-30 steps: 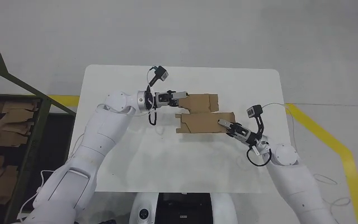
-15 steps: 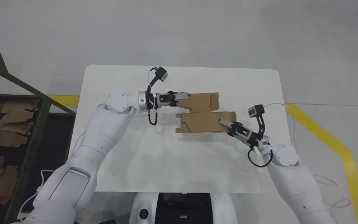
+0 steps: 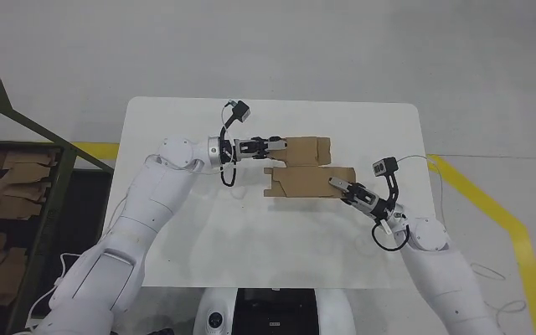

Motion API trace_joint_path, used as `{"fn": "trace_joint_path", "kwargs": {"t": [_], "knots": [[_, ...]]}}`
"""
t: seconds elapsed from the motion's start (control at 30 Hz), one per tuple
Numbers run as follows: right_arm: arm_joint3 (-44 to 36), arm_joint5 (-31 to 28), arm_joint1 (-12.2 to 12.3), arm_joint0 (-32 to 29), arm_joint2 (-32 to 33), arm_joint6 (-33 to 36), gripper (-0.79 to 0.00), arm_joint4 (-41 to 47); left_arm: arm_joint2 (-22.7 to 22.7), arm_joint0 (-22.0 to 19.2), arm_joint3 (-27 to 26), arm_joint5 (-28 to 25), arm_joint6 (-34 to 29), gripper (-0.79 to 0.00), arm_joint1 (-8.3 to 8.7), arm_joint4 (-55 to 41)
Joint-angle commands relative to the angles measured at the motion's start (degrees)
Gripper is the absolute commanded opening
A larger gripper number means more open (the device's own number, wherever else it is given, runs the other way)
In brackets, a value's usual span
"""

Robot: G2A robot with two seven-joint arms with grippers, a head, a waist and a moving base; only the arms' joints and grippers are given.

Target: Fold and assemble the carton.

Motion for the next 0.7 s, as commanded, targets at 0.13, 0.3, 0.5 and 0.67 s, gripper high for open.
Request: {"fn": "trace_joint_path", "kwargs": {"t": [0.13,0.3,0.5,0.67], "knots": [[-0.9,-0.1,0.1,-0.5,0.2,-0.2,-0.785,-0.4,0.2,-0.2,0.3,0.1,0.7,-0.61,-0.03,0.8],[-1.2,-0.2,0.1,-0.7,0.5,-0.2,-0.785,-0.3,0.4,-0.1,0.3,0.3,0.9,-0.739,-0.02,1.4],[-1.3,-0.1,0.1,-0.9,0.8,-0.3,-0.785,0.0,0.6,-0.1,0.2,0.4,0.5,-0.785,0.01,1.5],[-1.0,0.0,0.0,-0.7,0.8,-0.6,-0.406,0.6,0.2,0.1,0.4,0.5,-1.6,-0.785,-0.05,-2.3]]}}
